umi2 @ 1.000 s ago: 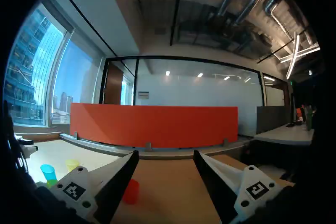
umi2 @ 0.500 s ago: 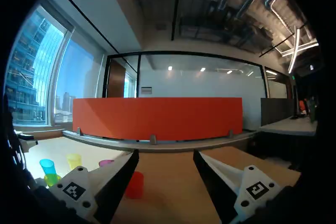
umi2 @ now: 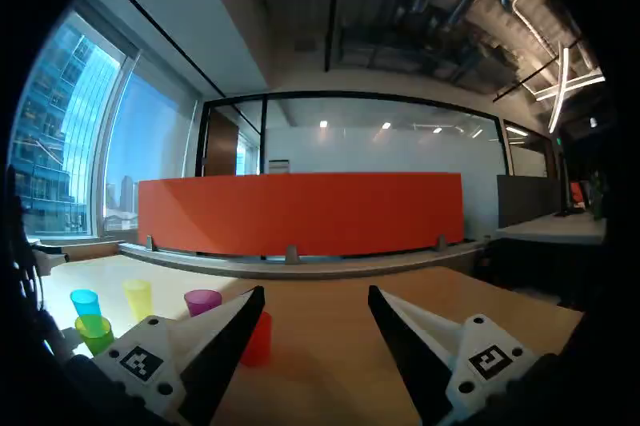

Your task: Pour water

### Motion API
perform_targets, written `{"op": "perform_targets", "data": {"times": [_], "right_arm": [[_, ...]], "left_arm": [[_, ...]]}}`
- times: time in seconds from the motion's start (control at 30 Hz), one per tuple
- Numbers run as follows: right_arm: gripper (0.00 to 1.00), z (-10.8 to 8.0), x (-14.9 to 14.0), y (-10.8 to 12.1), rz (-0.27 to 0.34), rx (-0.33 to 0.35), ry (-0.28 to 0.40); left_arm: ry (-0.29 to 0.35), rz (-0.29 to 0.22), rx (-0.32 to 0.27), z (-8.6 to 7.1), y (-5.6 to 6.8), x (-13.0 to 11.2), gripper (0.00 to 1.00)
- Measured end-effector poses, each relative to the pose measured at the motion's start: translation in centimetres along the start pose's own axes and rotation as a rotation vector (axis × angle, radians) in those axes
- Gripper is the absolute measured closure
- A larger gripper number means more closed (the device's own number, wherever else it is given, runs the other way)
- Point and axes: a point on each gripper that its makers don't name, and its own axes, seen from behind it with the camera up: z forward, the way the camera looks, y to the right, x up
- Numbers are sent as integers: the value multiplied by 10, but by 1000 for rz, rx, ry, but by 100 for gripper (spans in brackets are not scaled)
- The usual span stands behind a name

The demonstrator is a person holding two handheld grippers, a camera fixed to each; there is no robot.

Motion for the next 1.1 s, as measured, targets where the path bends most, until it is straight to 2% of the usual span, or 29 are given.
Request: {"op": "perform_targets", "data": {"times": [0.3,1.1], "right_arm": [[0,2,-12,4,10,-4,-18],[0,8,-33,7,-9,-10,-78]], "left_arm": [[0,0,0,0,1,0,15],[0,0,0,0,0,0,15]]}}
